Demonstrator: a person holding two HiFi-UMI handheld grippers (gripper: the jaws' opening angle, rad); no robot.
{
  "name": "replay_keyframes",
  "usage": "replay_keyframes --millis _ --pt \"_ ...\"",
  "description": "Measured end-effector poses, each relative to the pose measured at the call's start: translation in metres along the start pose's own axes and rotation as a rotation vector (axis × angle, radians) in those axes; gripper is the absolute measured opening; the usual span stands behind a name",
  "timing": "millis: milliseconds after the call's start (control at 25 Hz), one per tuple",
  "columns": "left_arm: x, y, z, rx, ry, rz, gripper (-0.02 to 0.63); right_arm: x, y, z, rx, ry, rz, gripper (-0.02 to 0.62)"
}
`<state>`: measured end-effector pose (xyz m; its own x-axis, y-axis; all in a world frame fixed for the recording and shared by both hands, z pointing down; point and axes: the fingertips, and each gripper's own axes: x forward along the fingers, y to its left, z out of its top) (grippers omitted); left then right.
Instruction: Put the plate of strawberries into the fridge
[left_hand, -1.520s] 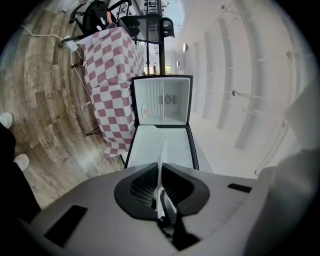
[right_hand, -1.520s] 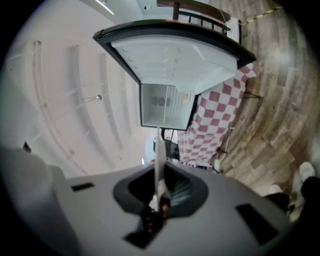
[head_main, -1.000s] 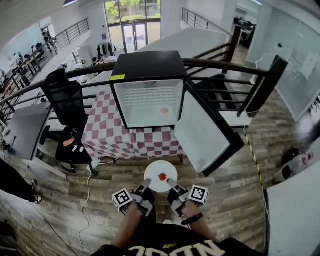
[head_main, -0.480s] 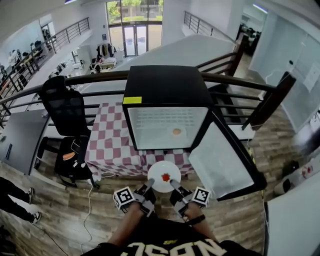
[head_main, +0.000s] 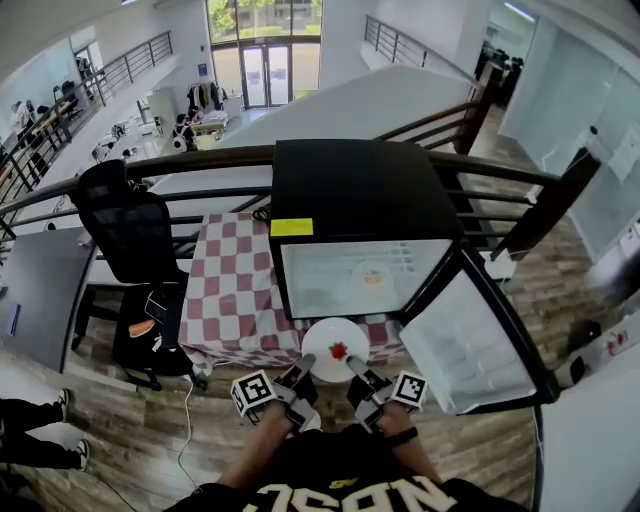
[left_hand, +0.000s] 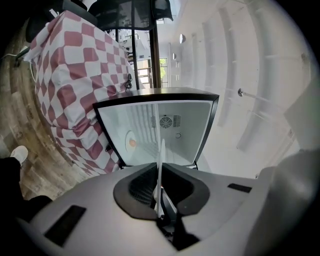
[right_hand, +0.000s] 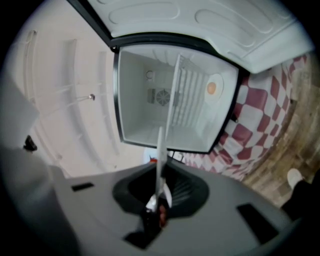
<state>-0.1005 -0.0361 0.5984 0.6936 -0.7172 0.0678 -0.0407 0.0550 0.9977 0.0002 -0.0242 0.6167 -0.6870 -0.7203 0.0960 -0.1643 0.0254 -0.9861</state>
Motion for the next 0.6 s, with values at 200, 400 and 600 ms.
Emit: replay_keyframes --millis 200,400,600 --pt "0.012 -0.009 0.01 -0.014 0.023 -0.023 0.032 0.011 0.007 0.011 0.007 -0.014 0.006 0.043" --pt "0.025 -0.015 0.014 -0.038 0.032 -0.027 0.032 0.015 0.015 0.028 0.012 -0.031 0.03 0.043" --pt "0.05 -0.016 0.023 -0.025 0.031 -0.013 0.032 0.026 0.012 0.051 0.034 -0.03 0.035 0.043"
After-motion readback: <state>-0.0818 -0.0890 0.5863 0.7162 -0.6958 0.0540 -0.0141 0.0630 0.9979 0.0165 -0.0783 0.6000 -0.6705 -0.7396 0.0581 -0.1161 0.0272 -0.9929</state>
